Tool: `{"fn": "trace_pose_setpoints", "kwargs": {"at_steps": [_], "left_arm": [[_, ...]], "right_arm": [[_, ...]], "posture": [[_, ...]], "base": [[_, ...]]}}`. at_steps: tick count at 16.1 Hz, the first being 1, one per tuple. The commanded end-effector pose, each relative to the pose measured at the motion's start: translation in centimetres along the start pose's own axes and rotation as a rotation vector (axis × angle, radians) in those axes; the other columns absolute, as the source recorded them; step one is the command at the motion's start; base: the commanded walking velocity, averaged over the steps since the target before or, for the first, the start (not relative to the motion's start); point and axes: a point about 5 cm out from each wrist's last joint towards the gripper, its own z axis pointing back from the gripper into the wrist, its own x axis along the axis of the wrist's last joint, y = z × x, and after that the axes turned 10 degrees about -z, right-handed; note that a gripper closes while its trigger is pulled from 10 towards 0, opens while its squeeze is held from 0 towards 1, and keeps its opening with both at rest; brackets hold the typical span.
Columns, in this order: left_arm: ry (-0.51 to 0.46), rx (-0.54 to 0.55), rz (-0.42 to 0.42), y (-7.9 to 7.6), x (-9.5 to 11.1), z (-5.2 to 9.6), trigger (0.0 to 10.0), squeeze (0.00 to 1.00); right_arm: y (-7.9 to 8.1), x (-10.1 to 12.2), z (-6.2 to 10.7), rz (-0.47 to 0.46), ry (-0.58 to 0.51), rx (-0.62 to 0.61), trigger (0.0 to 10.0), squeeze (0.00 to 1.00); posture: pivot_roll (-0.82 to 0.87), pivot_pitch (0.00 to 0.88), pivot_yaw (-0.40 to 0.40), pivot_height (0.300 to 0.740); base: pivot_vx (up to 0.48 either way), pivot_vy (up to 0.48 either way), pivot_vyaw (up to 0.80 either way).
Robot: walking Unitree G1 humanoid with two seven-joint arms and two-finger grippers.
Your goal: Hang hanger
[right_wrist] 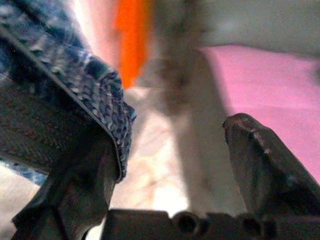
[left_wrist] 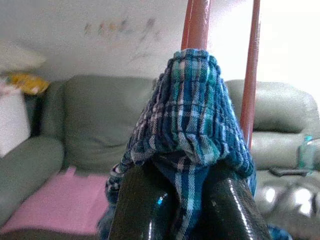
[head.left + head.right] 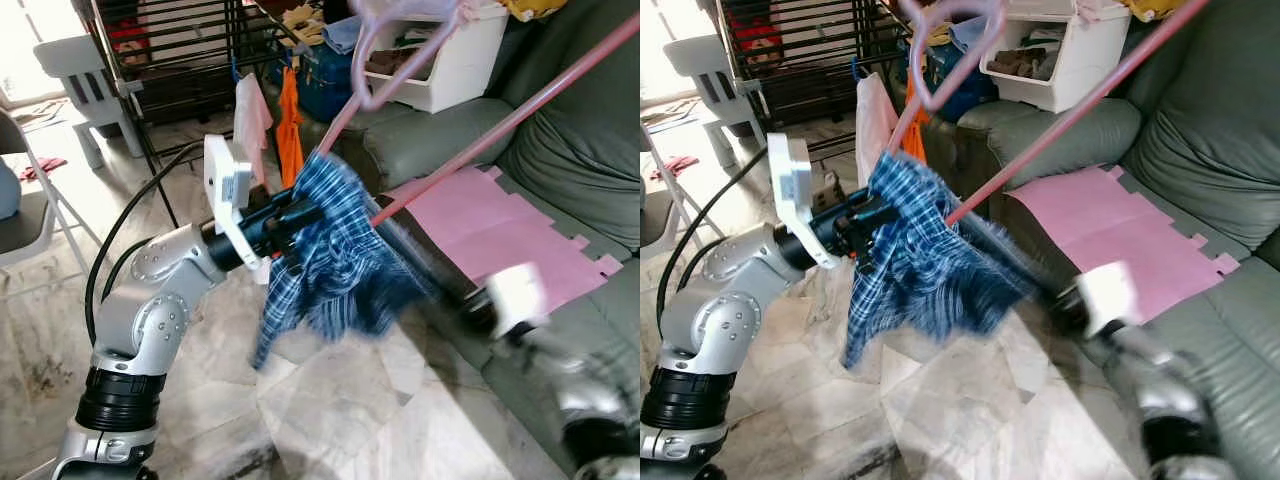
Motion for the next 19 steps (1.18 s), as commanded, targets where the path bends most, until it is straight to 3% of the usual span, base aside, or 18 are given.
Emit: {"fn": "trace_pose_setpoints", "kwargs": {"at_steps": [1, 4, 7, 9, 15, 18, 19], "left_arm": [[0.018, 0.055, -0.063, 1.0, -0.2, 1.5, 0.0, 0.00], [0.212, 0.274, -0.061, 3.0, -5.3, 5.7, 0.0, 0.00], [0.333, 0.190, -0.104, 1.3, -7.8, 7.0, 0.0, 0.00], [0.395, 0.144, -0.158, 0.6, -9.3, 8.1, 0.0, 0.00], [0.470, 0.016, -0.222, -0.6, -10.6, 8.8, 0.0, 0.00], [0.619, 0.012, -0.385, -0.1, -12.1, 9.0, 0.0, 0.00], [0.665, 0.067, -0.444, 0.5, -12.5, 8.8, 0.0, 0.00]], "right_arm": [[-2.3, 1.9, 0.3, -0.062, -0.069, -0.128, 0.0, 0.00], [-3.6, 8.4, 0.0, -0.052, -0.279, -0.217, 0.0, 0.00], [-3.5, 11.7, -0.4, -0.104, -0.369, -0.263, 0.0, 0.00], [-3.3, 12.7, -1.0, -0.122, -0.355, -0.297, 0.0, 0.00], [-3.0, 12.9, -1.5, -0.136, -0.340, -0.315, 0.0, 0.00], [-1.8, 12.8, -2.0, -0.101, -0.328, -0.277, 0.0, 0.00], [-1.2, 12.7, -2.2, -0.076, -0.322, -0.254, 0.0, 0.00]], "posture": [[-0.13, 0.000, 0.030, 0.740], [-0.14, 0.000, 0.033, 0.740], [-0.15, 0.000, 0.028, 0.740], [-0.16, 0.000, 0.024, 0.740], [-0.15, 0.000, 0.021, 0.740], [-0.16, 0.000, 0.024, 0.740], [-0.16, 0.000, 0.024, 0.740]], "base": [[0.000, 0.000, 0.00], [0.000, 0.000, 0.00], [0.000, 0.000, 0.00], [0.000, 0.000, 0.00], [0.000, 0.000, 0.00], [0.000, 0.000, 0.00], [0.000, 0.000, 0.00]]}}
